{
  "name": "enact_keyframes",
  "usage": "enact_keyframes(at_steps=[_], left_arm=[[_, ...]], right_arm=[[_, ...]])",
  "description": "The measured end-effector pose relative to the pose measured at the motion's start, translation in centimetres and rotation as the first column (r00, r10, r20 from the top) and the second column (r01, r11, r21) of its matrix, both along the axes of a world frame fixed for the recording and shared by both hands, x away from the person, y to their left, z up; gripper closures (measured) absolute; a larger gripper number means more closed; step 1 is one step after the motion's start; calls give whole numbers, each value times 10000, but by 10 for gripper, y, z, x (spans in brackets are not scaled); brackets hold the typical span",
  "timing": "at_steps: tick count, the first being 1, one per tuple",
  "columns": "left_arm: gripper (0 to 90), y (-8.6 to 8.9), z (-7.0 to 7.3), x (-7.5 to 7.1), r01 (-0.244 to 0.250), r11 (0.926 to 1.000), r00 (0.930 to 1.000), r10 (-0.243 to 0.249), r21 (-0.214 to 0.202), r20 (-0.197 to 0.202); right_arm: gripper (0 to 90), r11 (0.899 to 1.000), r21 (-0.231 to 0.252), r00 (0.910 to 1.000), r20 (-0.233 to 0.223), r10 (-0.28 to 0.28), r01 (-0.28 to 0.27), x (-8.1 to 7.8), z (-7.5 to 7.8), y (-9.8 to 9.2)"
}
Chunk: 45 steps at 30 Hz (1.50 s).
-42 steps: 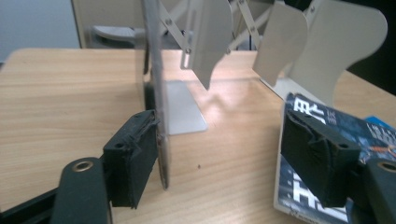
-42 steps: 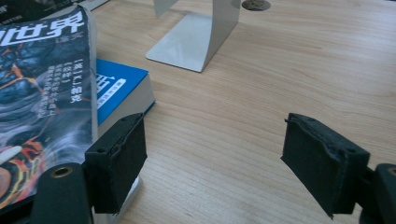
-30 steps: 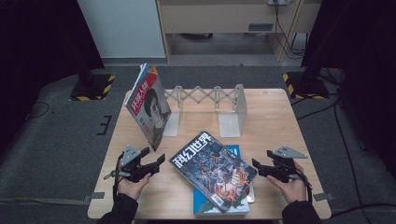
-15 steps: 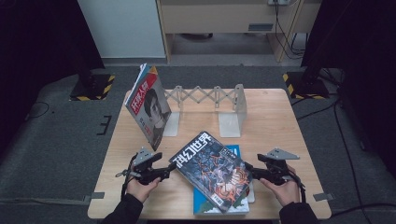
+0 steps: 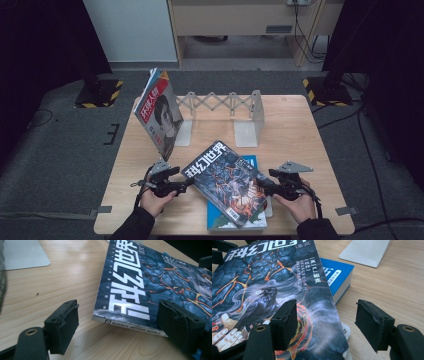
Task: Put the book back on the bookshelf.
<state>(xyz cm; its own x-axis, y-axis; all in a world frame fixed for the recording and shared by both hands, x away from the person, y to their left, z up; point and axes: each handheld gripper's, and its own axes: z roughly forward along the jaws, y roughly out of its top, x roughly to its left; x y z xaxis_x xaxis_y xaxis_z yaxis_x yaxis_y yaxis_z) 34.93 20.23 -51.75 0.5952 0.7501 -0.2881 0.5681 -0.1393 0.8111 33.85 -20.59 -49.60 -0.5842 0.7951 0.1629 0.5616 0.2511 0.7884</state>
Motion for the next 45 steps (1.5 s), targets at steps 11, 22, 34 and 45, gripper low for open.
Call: enact_keyframes(at_steps=[11, 22, 34, 45], left_arm=[[162, -8, -6, 6, 731, 9956, 9970, -745, -584, -229], [205, -6, -5, 9, 741, 9942, 9962, -774, -782, -407], [169, -8, -5, 8, 933, 9930, 9929, -981, -720, -670], [181, -5, -16, 14, 1061, 9751, 9820, -1335, -1945, -1334]], right_arm=[[330, 9998, 217, 9999, 165, 17, -21, 0, -5, 2], [329, 9992, 388, 9999, 15, -115, 114, 0, -6, 4], [329, 9997, 256, 9998, 208, -10, 5, -1, -6, 6], [328, 9997, 239, 9996, 273, 31, -38, -1, -6, 6]])
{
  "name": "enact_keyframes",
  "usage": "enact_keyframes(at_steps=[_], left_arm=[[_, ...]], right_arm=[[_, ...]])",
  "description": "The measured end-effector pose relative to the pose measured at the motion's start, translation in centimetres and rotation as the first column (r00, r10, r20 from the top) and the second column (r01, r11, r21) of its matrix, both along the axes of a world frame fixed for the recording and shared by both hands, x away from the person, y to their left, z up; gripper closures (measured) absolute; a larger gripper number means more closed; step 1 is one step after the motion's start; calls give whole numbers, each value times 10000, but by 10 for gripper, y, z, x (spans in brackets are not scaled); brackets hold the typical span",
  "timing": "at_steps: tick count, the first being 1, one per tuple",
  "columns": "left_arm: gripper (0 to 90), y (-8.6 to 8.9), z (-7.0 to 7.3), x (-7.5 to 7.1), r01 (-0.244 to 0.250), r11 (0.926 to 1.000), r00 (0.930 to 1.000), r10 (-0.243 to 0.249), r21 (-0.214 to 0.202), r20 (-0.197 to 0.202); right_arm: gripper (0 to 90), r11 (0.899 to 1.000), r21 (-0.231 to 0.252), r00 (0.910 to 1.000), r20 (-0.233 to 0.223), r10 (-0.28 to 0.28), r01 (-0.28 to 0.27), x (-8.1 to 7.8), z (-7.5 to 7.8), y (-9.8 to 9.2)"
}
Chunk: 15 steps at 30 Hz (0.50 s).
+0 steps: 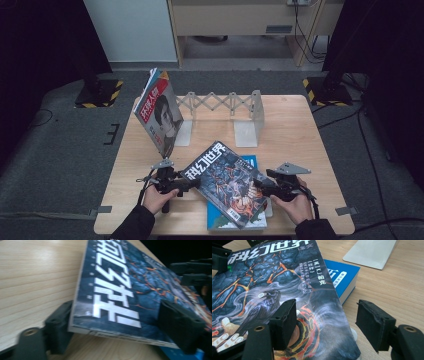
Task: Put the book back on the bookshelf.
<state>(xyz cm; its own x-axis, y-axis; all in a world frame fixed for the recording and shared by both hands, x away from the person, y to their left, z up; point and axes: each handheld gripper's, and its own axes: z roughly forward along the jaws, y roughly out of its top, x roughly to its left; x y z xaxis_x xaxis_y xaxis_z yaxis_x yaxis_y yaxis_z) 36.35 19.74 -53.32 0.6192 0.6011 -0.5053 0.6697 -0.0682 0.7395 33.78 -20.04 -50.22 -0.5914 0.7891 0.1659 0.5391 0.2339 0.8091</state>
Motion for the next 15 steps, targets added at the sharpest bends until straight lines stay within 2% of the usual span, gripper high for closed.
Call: enact_keyframes(at_steps=[3, 5, 6, 8, 11, 12, 15], left_arm=[[245, 2, 6, -1, -114, 9999, 9999, 113, 73, 111], [334, 7, 12, -2, -386, 9981, 9992, 387, -473, 22], [371, 8, 13, -2, -443, 9973, 9990, 445, -579, 10], [413, 9, 18, -5, -450, 9974, 9985, 466, -571, 278], [472, 8, 24, -7, -509, 9937, 9975, 555, -1003, 443], [486, 7, 23, -6, -464, 9940, 9979, 506, -992, 407], [453, 5, 19, -4, -409, 9969, 9989, 424, -671, 211]], right_arm=[[328, 10000, -2, 10000, -21, -2, 2, 0, 0, 0], [329, 10000, -4, 10000, -23, -7, 7, 0, 0, 0], [328, 10000, 5, 10000, -30, -1, 1, 0, 0, 0], [329, 10000, 10, 10000, -48, -1, 1, 0, 0, 0], [329, 10000, -52, 10000, 32, 12, -12, 0, 0, -1], [329, 10000, -36, 10000, 16, 5, -5, 0, 0, -1], [330, 10000, -58, 10000, 31, 11, -11, 0, 0, -1]])
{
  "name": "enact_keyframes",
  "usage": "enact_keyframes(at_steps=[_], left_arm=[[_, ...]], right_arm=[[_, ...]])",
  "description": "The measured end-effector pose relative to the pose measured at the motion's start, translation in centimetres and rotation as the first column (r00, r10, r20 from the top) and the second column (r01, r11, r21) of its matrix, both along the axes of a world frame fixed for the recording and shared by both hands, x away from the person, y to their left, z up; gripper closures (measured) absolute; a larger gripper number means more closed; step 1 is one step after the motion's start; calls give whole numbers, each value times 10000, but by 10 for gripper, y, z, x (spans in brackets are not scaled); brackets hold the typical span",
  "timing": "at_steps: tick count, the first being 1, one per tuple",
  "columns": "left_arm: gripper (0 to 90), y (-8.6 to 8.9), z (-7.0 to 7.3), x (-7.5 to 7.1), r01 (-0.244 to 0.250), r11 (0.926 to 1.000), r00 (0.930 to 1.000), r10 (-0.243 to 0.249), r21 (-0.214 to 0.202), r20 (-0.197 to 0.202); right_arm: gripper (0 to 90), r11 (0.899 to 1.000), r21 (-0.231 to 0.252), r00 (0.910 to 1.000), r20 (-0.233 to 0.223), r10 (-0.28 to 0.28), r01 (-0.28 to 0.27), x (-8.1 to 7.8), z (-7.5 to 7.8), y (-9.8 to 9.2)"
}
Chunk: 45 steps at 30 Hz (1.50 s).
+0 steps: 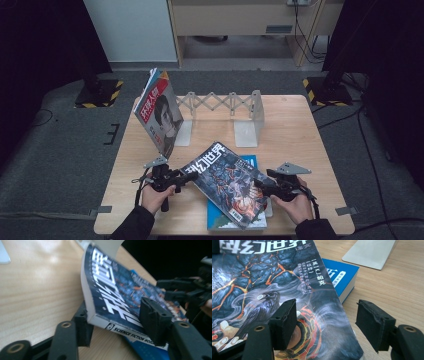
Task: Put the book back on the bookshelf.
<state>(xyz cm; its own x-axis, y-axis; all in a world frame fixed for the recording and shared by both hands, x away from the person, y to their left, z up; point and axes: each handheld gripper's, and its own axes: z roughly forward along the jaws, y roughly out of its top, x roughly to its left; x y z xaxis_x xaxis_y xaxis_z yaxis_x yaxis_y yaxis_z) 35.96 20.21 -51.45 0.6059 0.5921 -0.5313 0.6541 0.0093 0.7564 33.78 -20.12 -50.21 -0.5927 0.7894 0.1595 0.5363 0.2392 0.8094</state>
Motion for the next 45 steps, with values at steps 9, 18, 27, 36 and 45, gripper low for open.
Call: enact_keyframes(at_steps=[9, 18, 27, 36, 45], left_arm=[[430, -16, -9, 11, -70, 10000, 9998, 69, -47, -211], [564, -16, 10, 10, -172, 9998, 9998, 174, 99, -139], [650, -14, 32, 5, -416, 9987, 9991, 415, -295, -40], [694, -13, 57, -1, -735, 9966, 9951, 757, -360, 641], [733, -15, 80, -1, -920, 9942, 9915, 966, -558, 870]], right_arm=[[330, 10000, -42, 10000, 36, 21, -20, 0, 0, 0], [328, 10000, 45, 10000, -76, 30, -30, 1, 1, -2], [329, 9989, -56, 9987, 224, -468, 469, 3, 6, -16], [313, 9903, -213, 9892, 550, -1359, 1372, 8, 6, -39], [304, 9805, -985, 9835, 791, -1629, 1703, 13, 2, -50]])
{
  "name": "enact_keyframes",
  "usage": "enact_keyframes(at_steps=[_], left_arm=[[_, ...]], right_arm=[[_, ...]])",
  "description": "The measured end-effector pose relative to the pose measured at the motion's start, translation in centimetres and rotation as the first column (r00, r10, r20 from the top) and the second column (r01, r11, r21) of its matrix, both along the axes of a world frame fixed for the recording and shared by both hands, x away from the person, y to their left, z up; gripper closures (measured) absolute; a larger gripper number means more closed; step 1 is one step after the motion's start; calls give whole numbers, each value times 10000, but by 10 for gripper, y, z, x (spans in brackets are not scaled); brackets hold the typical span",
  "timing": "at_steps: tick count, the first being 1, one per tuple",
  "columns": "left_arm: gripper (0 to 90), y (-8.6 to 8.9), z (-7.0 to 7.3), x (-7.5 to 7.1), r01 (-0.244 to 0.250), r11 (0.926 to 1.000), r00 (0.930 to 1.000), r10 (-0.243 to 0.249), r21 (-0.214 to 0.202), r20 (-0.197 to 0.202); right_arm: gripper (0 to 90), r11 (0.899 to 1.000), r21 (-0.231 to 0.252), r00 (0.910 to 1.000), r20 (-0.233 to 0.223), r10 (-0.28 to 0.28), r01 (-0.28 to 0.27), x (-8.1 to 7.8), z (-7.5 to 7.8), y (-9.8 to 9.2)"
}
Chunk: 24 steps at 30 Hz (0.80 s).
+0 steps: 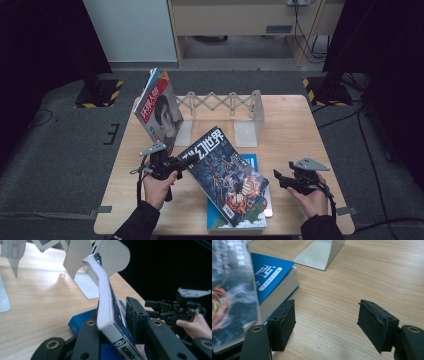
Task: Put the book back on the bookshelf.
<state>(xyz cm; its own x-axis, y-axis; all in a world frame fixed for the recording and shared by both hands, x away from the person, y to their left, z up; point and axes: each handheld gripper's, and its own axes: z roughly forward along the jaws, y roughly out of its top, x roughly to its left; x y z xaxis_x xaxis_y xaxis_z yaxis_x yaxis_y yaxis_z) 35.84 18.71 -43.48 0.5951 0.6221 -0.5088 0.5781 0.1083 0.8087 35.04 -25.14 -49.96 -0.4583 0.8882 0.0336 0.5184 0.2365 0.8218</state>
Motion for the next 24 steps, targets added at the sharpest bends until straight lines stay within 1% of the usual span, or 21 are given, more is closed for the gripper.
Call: enact_keyframes(at_steps=[2, 3, 8, 11, 13, 15, 17, 21, 24], left_arm=[[744, 1, 8, 0, -5, 10000, 10000, 5, -59, 75], [751, 1, 11, 0, -8, 10000, 9999, 9, -71, 127], [774, 2, 24, 0, -89, 9996, 9996, 96, -264, 281], [791, 2, 33, 1, -135, 9989, 9990, 154, -449, 418], [805, 2, 39, 2, -157, 9973, 9986, 193, -718, 501], [817, 2, 48, 3, -169, 9959, 9973, 232, -894, 703], [821, 3, 57, 3, -193, 9962, 9951, 275, -852, 953], [822, 3, 72, 0, -249, 9972, 9907, 340, -702, 1314], [823, 4, 81, -2, -267, 9970, 9878, 375, -727, 1512]], right_arm=[[304, 10000, -38, 10000, 17, -19, 19, 0, 0, -1], [304, 10000, 4, 10000, 42, -65, 65, 1, 0, -1], [304, 9999, -104, 10000, -13, -46, 46, 1, -1, -1], [304, 9998, -181, 10000, 67, -35, 37, 2, -1, -2], [304, 9998, -178, 10000, 36, -59, 60, 1, -1, -3], [304, 9997, -217, 9999, 51, -110, 111, 2, -1, -4], [304, 9996, -217, 9998, 58, -167, 168, 2, -1, -5], [304, 9994, -299, 9998, 58, -188, 190, 3, -2, -6], [304, 9992, -321, 9998, 41, -215, 217, 3, -2, -6]])
